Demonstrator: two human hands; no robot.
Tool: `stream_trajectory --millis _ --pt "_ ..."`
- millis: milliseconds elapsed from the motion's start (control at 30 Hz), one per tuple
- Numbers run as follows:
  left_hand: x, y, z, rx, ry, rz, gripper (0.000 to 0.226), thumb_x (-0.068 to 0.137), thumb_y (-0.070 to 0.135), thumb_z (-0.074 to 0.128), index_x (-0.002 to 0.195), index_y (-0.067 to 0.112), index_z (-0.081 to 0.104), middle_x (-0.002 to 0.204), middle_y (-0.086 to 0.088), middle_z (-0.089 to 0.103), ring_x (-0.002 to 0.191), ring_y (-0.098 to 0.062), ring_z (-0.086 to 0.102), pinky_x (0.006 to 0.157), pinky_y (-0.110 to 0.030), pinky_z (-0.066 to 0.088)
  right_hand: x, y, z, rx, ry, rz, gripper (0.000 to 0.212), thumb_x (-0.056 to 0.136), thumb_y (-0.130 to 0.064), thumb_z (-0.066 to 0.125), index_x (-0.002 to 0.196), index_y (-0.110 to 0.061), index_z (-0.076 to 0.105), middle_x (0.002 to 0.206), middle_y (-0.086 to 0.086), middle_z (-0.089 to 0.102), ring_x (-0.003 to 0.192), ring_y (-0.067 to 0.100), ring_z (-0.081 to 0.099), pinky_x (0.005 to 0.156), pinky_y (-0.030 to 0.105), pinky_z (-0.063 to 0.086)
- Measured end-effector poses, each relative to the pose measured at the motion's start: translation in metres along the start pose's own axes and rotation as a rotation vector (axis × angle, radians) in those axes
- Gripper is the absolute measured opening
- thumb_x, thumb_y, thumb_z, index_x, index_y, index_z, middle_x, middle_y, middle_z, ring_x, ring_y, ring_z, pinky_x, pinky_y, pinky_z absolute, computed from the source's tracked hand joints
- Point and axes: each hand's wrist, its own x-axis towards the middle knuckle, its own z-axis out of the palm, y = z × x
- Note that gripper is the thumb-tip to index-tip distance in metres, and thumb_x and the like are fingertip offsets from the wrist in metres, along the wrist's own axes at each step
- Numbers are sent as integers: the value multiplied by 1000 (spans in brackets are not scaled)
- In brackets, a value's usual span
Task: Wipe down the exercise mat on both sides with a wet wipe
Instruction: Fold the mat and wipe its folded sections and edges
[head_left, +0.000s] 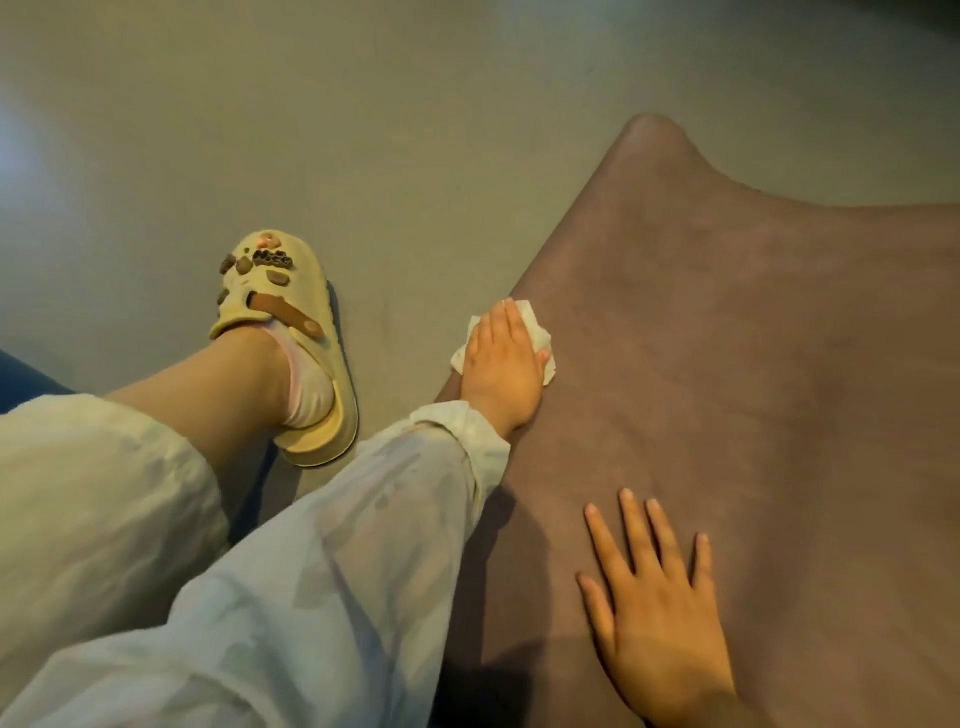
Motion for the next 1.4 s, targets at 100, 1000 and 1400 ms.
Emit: stream_trajectory --millis 100,1000,1400 --pt "36 6 -2 -6 -36 107 68 101 35 29 146 -5 -3 155 -21 -1 144 -29 2 117 -35 1 -1 2 6 6 63 -16 69 96 -53 2 131 -25 54 137 10 52 127 29 40 100 58 24" --pt "-174 -108 -20 429 -326 1010 62 96 46 22 146 16 4 152 -5 -3 142 -21 -6 110 -44 -13 -4 2 3 3 46 -58 58 91 -48 27 141 -24 41 145 12 42 133 35 40 101 64 29" --pt "-114 -88 -12 356 -257 909 58 99 44 23 149 17 10 157 -7 11 142 -18 -3 111 -37 -16 -1 8 17 43 79 -66 58 90 -58 3 143 -35 -1 158 2 12 145 25 9 112 54 1"
